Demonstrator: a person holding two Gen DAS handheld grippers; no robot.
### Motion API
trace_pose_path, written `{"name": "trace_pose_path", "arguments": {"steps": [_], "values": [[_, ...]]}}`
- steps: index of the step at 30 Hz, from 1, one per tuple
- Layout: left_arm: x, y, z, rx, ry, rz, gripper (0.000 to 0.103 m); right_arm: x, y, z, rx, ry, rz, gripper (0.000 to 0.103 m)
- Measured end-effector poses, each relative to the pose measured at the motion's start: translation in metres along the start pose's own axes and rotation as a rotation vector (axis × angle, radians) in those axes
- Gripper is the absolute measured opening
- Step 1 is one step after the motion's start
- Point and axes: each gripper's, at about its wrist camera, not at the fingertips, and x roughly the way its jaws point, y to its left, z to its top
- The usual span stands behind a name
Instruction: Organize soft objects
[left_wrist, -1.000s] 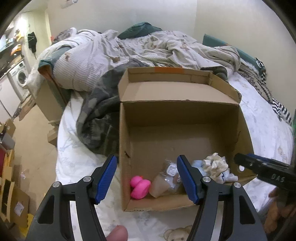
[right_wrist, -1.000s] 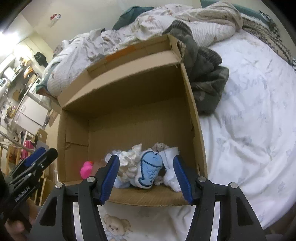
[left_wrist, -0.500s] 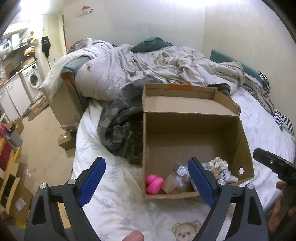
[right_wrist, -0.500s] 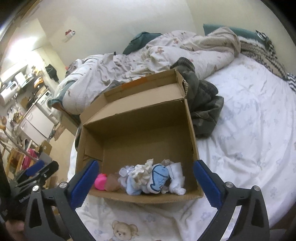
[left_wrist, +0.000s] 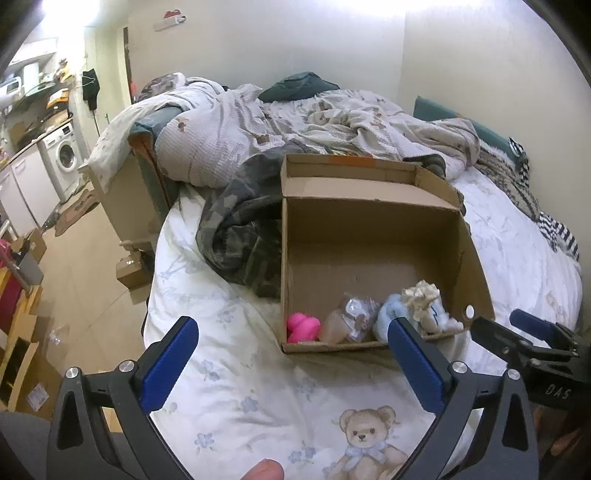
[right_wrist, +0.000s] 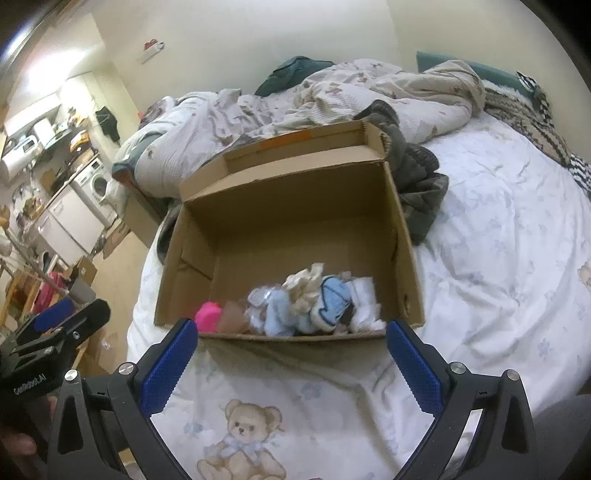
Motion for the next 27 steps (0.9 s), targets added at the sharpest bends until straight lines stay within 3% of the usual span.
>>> {"name": "trace_pose_path", "arguments": {"steps": [7, 27], "values": [[0.004, 0.004, 0.000, -0.014, 0.007, 0.027, 0.102, 0.003, -0.009, 0.000, 0.033, 0.002, -0.030, 0.103], [0.006, 0.002, 0.001, -0.028, 0.021, -0.010, 0.102, 0.004, -0.008, 0.001, 0.029, -0.004, -0.046, 0.103]]}}
